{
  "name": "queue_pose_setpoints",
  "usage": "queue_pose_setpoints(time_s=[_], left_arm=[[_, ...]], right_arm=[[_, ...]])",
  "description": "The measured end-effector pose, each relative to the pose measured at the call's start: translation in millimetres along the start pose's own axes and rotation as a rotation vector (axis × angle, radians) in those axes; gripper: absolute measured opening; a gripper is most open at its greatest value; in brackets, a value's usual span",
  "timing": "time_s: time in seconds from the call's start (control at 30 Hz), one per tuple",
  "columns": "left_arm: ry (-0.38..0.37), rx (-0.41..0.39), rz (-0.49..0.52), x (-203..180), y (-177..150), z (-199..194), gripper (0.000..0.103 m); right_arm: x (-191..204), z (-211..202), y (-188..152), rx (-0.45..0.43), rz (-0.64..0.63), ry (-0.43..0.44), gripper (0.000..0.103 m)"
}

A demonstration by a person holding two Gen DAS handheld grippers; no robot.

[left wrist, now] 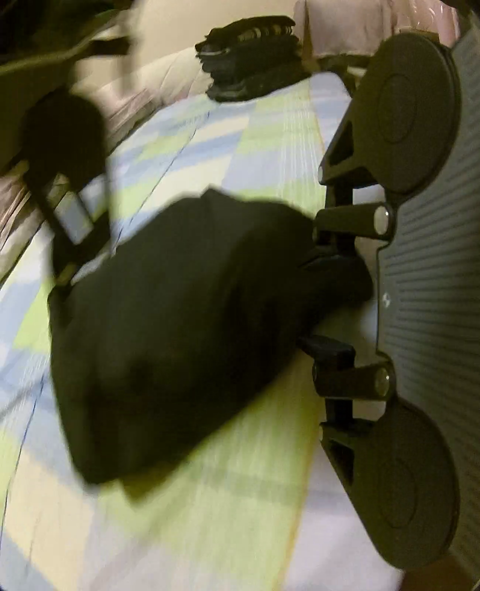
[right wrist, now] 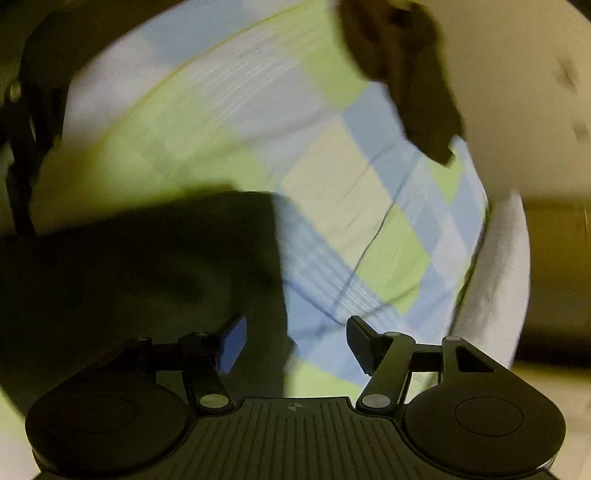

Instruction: Fold clothes

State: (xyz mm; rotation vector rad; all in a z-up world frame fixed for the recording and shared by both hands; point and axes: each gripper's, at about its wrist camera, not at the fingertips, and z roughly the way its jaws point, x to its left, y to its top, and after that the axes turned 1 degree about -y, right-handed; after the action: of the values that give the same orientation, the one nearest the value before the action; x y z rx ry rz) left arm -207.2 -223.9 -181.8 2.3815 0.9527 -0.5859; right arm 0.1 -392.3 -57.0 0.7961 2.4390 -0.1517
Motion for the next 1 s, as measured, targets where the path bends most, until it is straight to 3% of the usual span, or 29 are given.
queue_pose_setpoints(time_s=[0.07,0.2,0.3,0.33,0.43,0.5,0.57,0.67,0.77,0.8,0.93,1.0], left_arm=[[0.031,0.003,0.062,17.2,1.7,-16.4,0.034],[0.179,0.018,0.509,11.9,26.5,-25.1,0.048],[0.327,-0.017,1.081,-1.6,26.0,-13.5,0.067],[0.369,-0.043,1.287,1.0,21.7,-9.3,0.069],[0.372,-0.068,1.831,19.5,7.3,9.9,0.069],[0.335,-0.041,2.099,35.5,2.6,23.4,0.069],[0.311,-0.019,2.254,51.2,1.9,35.9,0.069],[0.297,-0.022,2.383,67.1,8.7,53.7,0.070],[0.278,-0.023,2.364,67.3,29.6,62.4,0.074],[0.268,0.008,2.326,64.3,33.6,63.8,0.070],[0.242,0.089,2.176,58.6,52.7,49.0,0.038],[0.238,0.109,2.104,52.9,61.4,42.7,0.032]], right_arm=[[0.2,-2.5,5.6,0.026,0.207,0.038,0.062],[18.9,-13.9,-10.3,0.111,0.670,0.104,0.062],[39.4,-22.2,-18.0,0.158,0.981,0.132,0.063],[46.2,-25.0,-20.6,0.173,1.085,0.141,0.063],[66.7,-33.3,-28.4,0.220,1.395,0.169,0.065],[79.3,-37.8,-30.5,0.239,1.572,0.183,0.075],[85.2,-37.8,-21.9,0.221,1.621,0.173,0.075],[90.4,-35.6,-4.0,0.206,1.575,0.126,0.075],[96.4,-22.0,18.3,0.222,1.443,0.072,0.075],[98.6,-16.8,24.5,0.229,1.401,0.054,0.075],[106.7,16.1,39.7,0.314,1.199,0.028,0.075],[115.2,24.0,35.7,0.383,1.106,0.009,0.075]])
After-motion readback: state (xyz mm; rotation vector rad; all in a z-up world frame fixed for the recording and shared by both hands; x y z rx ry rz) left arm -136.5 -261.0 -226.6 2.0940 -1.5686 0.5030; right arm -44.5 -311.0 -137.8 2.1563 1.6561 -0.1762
